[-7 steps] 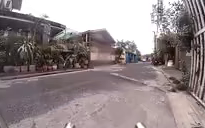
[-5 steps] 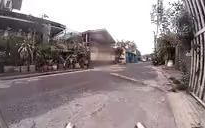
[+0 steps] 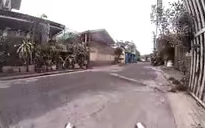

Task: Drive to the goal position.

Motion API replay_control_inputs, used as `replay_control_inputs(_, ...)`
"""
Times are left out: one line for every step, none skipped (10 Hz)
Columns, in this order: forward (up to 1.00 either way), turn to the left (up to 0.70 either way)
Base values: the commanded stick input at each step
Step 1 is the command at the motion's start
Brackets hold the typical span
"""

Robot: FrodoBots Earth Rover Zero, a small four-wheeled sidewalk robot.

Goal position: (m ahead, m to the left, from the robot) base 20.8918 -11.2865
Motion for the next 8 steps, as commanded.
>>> replay_control_inputs(0.91, 0.00)
replay_control_inputs(1.00, 0.00)
replay_control_inputs(1.00, 0.00)
replay_control_inputs(1.00, -0.14)
replay_control_inputs(1.00, -0.34)
replay_control_inputs(1.00, -0.40)
replay_control_inputs(1.00, -0.40)
replay_control_inputs(1.00, -0.40)
